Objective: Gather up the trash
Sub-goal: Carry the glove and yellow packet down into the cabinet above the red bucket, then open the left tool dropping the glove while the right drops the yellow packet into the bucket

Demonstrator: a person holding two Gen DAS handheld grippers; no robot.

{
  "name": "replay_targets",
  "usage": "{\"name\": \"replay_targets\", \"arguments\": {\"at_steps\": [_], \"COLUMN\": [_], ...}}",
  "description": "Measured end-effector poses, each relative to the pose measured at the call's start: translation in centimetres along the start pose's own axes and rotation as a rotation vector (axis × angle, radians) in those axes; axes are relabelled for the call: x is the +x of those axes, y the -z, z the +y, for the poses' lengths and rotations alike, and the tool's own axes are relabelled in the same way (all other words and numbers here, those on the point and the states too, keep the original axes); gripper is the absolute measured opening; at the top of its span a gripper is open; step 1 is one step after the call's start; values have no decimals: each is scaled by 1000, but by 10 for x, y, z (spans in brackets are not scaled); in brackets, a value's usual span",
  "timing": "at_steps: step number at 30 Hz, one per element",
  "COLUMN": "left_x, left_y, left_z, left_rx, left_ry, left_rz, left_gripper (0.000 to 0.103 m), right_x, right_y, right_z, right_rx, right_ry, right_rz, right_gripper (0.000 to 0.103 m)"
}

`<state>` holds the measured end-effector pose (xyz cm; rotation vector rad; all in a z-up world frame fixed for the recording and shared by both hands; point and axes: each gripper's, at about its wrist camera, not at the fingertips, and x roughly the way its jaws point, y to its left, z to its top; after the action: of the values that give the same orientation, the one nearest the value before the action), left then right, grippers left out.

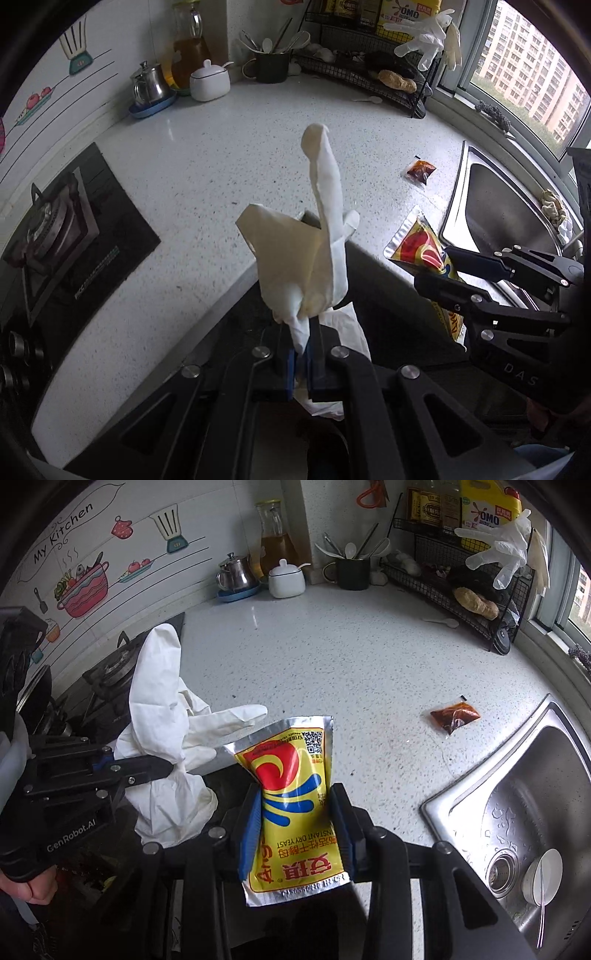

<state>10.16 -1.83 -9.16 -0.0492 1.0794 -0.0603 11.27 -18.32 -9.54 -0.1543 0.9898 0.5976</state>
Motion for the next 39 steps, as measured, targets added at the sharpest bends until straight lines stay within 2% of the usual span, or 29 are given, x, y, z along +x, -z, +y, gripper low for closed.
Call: {"name": "replay_targets", "arguments": {"at_steps": [5, 10, 15, 23, 31, 36, 39], "left_x": [5, 28, 67, 157, 252, 294, 309], "left_y": [54, 97, 127, 169, 183, 184, 181], "left_z": [13, 28, 36, 45, 53, 43, 39], "left_rx": [-47, -111, -133, -166, -166, -75, -40], "left_ry": [-14, -14, -47, 8, 39, 44, 39], "left_rz": [50, 119, 172, 219, 255, 268, 272], "left_gripper": [3, 3, 3, 3, 3, 3, 3], "right_x": [7, 33, 68, 147, 242, 284, 295], "right_y": [32, 61, 84, 120, 146, 155, 162], "right_z": [26, 44, 51, 42, 18, 5, -10], "right_rx": [-53, -84, -94, -106, -25, -24, -8], "right_ry": [-36, -70, -86, -87, -78, -49, -37], "right_rz": [54, 117, 176, 224, 264, 269, 271], "right_gripper": [34, 34, 34, 34, 34, 34, 34]}}
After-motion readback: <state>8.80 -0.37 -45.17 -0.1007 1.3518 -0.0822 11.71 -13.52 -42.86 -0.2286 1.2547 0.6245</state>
